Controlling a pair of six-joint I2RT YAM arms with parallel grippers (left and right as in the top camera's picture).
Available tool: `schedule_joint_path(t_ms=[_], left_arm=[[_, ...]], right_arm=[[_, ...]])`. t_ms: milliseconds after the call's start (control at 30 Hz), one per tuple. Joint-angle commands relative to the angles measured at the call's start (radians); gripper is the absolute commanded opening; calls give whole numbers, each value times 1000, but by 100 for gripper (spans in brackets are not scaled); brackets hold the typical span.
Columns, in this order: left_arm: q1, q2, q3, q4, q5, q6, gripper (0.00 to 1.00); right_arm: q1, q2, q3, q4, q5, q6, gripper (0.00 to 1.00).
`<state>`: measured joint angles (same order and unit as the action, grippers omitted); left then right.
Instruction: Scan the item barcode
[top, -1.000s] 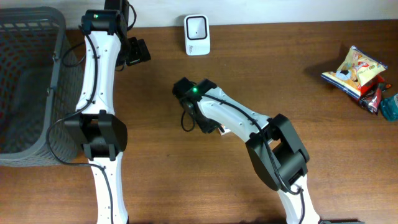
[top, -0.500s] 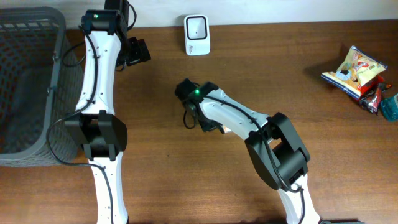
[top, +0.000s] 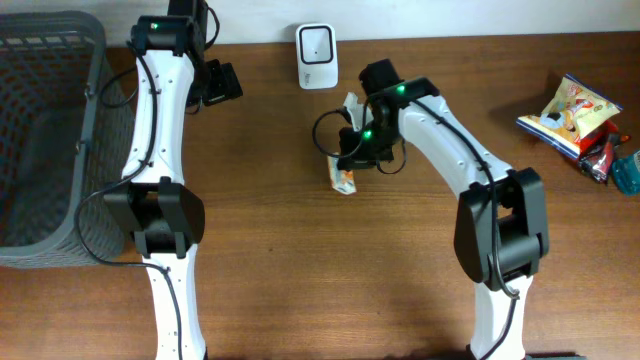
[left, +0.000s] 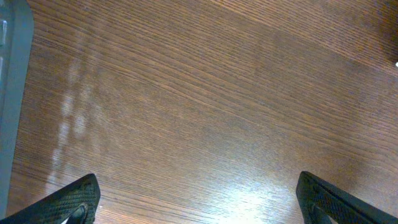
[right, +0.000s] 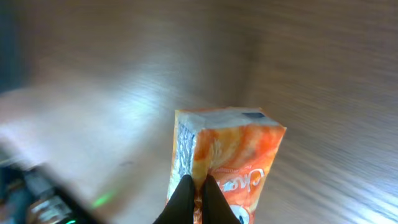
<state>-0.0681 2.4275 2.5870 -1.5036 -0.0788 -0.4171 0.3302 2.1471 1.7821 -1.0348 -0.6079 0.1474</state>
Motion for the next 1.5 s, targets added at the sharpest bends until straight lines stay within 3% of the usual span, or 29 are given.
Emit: schedule_joint_path(t_ms=[0,133,333,433,567,633,767,800,900,933,1033,1200,1267,1333,1467], left_arm=[[-1,10,-1,-1,7,-16,99],[-1,10,-1,-1,7,-16,99],[-1,10,-1,-1,7,-16,99],[-1,10,-1,-1,7,-16,99],[-1,10,-1,-1,7,-16,99],[-1,10,-1,-1,7,-16,99],[-1,10,-1,-1,7,-16,99],[-1,10,-1,-1,7,-16,99],[-1,10,-1,-1,7,-16,99],[-1,10,-1,-1,7,-16,99],[-1,10,-1,-1,7,-16,99],[-1,10,-1,-1,7,-16,99],[-1,10,-1,-1,7,-16,99],[-1,10,-1,-1,7,-16,99],[-1,10,-1,-1,7,-16,99]], right_arm=[[5,1,-71,70,-325,-47,4],[-20,21,-262,236,-383,39,4],[-212,21,-389,216,-23,77,4],[-303,0,-318,85,4,-19,46],[-276,-16,-134,-148,6,-180,60],[-190,-14,-116,-174,8,-200,89],[-31,-13,-193,-23,73,-160,93],[5,-13,-212,25,139,-87,90],[18,-13,-224,67,201,-14,56],[18,-13,-224,75,201,-14,49],[19,-13,-230,92,190,-6,39],[24,-13,-311,211,117,81,38],[24,-13,-322,224,119,102,29],[23,-13,-322,232,118,130,5],[-13,-15,-272,235,9,148,4]])
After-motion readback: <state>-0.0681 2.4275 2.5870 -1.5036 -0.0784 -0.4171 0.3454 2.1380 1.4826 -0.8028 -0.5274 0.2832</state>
